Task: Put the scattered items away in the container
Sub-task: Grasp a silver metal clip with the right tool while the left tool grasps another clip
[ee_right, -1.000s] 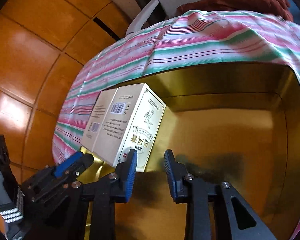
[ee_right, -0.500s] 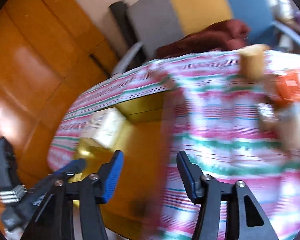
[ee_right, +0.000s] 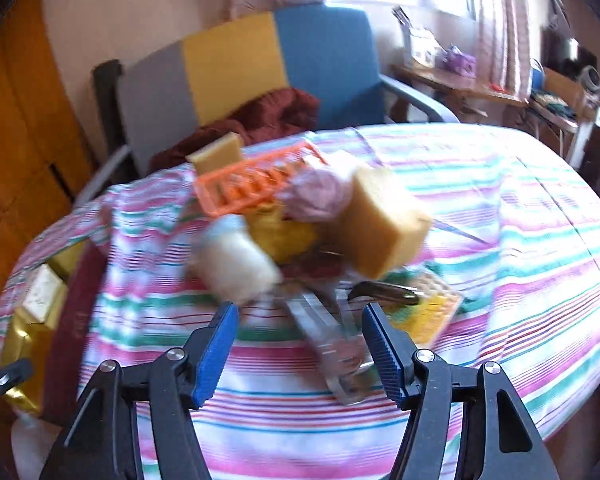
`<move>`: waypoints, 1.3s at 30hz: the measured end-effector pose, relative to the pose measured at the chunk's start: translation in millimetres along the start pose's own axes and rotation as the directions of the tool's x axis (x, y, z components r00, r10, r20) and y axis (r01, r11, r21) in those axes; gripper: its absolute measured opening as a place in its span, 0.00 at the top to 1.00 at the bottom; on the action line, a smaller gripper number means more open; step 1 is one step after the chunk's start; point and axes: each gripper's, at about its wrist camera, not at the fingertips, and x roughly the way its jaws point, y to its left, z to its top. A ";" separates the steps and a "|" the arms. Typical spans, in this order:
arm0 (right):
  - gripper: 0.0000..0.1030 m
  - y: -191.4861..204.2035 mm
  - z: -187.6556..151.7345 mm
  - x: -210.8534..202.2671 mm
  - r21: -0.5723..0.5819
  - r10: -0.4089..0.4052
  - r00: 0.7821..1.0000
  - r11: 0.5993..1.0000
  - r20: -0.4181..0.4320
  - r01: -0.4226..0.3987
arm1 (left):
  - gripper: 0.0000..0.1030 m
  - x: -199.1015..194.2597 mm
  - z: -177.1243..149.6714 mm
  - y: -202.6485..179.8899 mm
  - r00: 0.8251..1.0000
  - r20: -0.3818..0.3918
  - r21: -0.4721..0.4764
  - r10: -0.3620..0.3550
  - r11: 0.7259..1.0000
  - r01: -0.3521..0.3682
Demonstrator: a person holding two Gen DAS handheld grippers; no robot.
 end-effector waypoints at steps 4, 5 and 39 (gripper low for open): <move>0.60 -10.0 -3.1 26.0 -0.046 0.026 0.996 0.998 -0.089 -0.030 | 0.63 2.4 -8.0 -8.1 1.000 -0.020 0.037 0.006 0.999 -0.005; 0.63 -9.7 -5.0 30.4 -0.049 0.026 0.994 0.998 -0.103 -0.031 | 0.63 2.9 -8.6 -8.3 1.000 -0.022 0.043 0.008 0.999 -0.007; 0.58 67.0 -44.7 -20.4 -0.050 0.299 0.950 0.951 -0.092 -0.304 | 0.63 24.1 -19.6 -10.2 0.994 -0.110 0.024 0.003 1.000 -0.001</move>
